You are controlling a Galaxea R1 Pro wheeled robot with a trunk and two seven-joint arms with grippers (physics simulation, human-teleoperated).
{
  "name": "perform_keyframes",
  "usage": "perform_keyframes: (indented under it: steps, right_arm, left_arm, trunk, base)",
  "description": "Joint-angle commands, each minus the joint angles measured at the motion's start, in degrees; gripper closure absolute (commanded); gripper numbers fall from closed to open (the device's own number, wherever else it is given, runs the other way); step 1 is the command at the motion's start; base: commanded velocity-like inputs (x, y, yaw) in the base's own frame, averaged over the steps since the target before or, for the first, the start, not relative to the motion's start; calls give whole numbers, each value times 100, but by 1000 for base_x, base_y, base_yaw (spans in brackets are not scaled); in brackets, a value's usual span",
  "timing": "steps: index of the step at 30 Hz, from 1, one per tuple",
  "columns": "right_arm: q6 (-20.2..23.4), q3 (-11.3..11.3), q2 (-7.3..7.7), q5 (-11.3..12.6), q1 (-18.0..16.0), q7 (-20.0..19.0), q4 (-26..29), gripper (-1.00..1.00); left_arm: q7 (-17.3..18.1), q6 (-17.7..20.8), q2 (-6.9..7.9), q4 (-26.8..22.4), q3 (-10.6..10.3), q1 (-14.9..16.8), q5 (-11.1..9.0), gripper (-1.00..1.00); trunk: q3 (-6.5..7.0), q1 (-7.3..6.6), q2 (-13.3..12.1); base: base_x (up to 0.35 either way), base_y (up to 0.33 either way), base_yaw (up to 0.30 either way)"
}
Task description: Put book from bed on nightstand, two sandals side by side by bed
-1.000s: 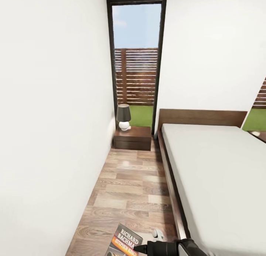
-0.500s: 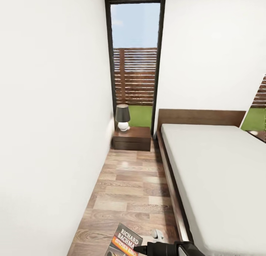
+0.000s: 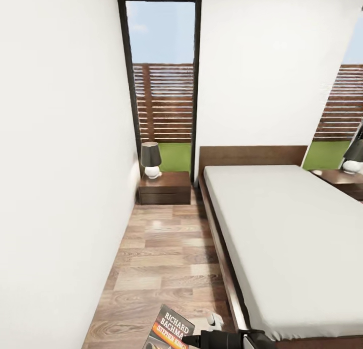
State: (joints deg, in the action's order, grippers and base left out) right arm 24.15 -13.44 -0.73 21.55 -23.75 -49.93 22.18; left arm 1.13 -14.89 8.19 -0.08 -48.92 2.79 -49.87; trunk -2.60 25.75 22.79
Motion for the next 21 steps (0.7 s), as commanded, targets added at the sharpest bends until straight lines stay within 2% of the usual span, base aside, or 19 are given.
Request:
perform_keyframes:
  steps: [1, 8, 16, 21]
  right_arm:
    - [45, -26, 1, 60, -7, 11, 3, 100]
    - [39, -27, -4, 60, -7, 23, 4, 100]
    - [37, -27, -6, 60, -7, 27, 1, 100]
    - [37, -27, -6, 60, -7, 27, 2, 100]
  left_arm:
    - [11, -13, 3, -1, -48, 2, -58, -100]
    - [10, -13, 2, -1, -48, 2, -58, -100]
    - [10, -13, -3, -1, -48, 2, -57, -100]
    - [10, -17, 4, -1, -48, 2, -62, -100]
  trunk:
    - [-16, 4, 13]
    - [-25, 4, 13]
    - [-27, 4, 13]
    - [-28, 4, 13]
  base:
    - [38, 95, -229]
    - [45, 117, -147]
    - [66, 119, -31]
    - [185, 39, -7]
